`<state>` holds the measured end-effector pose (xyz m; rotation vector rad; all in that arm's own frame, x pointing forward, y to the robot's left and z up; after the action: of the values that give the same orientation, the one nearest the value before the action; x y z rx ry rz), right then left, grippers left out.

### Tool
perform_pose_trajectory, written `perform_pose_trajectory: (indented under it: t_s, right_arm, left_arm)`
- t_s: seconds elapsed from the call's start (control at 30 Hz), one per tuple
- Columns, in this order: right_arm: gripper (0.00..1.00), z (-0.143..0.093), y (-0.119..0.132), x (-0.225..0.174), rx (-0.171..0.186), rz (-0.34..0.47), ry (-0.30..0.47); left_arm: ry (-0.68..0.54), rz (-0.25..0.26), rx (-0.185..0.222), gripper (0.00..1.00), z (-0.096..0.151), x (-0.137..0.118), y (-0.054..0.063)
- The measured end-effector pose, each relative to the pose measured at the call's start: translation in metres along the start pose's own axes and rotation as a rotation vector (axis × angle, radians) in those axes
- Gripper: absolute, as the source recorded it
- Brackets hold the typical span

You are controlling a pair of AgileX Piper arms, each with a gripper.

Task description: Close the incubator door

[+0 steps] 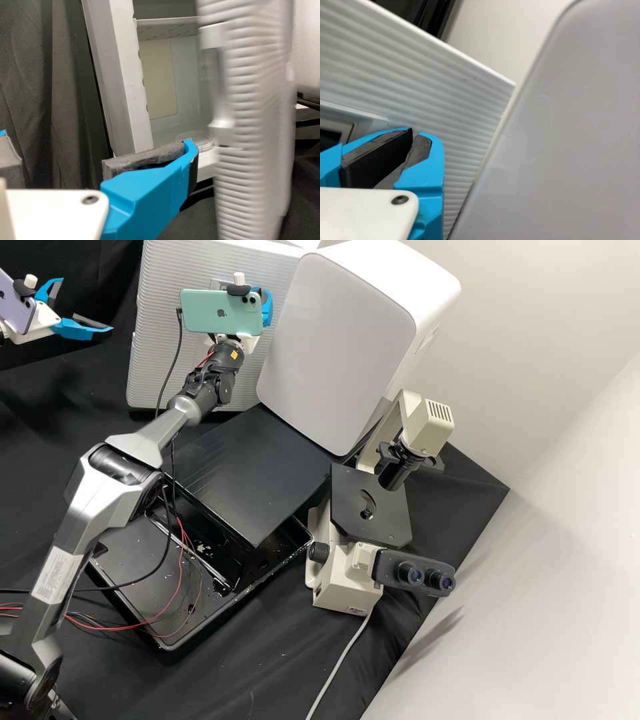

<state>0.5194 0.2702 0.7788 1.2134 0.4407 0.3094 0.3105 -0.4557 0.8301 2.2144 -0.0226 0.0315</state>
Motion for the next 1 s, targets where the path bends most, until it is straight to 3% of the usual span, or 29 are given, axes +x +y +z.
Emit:
perform_pose_trajectory:
  t_s: [0.2, 0.33, 0.4, 0.6, 0.63, 0.67, 0.7, 0.73, 0.83, 0.9, 0.93, 1.0]
  right_arm:
    - [0.00, -0.010, 0.003, 0.014, -0.015, 0.009, 0.018]
    - [0.00, -0.008, 0.003, 0.024, -0.078, 0.025, 0.009]
    - [0.00, -0.004, 0.001, 0.026, -0.082, 0.034, -0.009]
    - [0.00, 0.007, -0.007, 0.031, -0.083, 0.058, -0.060]
    - [0.00, 0.006, -0.006, 0.031, -0.067, 0.065, -0.060]
    - [0.00, 0.007, -0.006, 0.031, -0.079, 0.064, -0.062]
    - [0.00, 0.008, -0.010, 0.032, -0.090, 0.056, -0.062]
    - [0.00, 0.009, -0.012, 0.031, -0.072, 0.048, -0.064]
    - [0.00, 0.014, -0.020, 0.031, -0.064, 0.023, -0.078]
    - [0.00, 0.015, -0.020, 0.032, -0.074, 0.021, -0.091]
    - [0.00, 0.015, -0.018, 0.033, -0.048, 0.028, -0.097]
    - [0.00, 0.012, -0.017, 0.034, -0.031, 0.036, -0.083]
  left_arm:
    - [0.000, 0.000, 0.000, 1.00, 0.000, 0.000, 0.000]
    - [0.000, 0.000, 0.000, 1.00, 0.000, 0.000, 0.000]
    - [0.000, 0.000, 0.000, 1.00, 0.000, 0.000, 0.000]
    - [0.000, 0.000, 0.000, 1.00, 0.000, 0.000, 0.000]
    - [0.000, 0.000, 0.000, 1.00, 0.000, 0.000, 0.000]
    - [0.000, 0.000, 0.000, 1.00, 0.000, 0.000, 0.000]
    - [0.000, 0.000, 0.000, 1.00, 0.000, 0.000, 0.000]
    - [0.000, 0.000, 0.000, 1.00, 0.000, 0.000, 0.000]
    - [0.000, 0.000, 0.000, 1.00, 0.000, 0.000, 0.000]
    - [0.000, 0.000, 0.000, 1.00, 0.000, 0.000, 0.000]
    - [0.000, 0.000, 0.000, 1.00, 0.000, 0.000, 0.000]
    - [0.000, 0.000, 0.000, 1.00, 0.000, 0.000, 0.000]
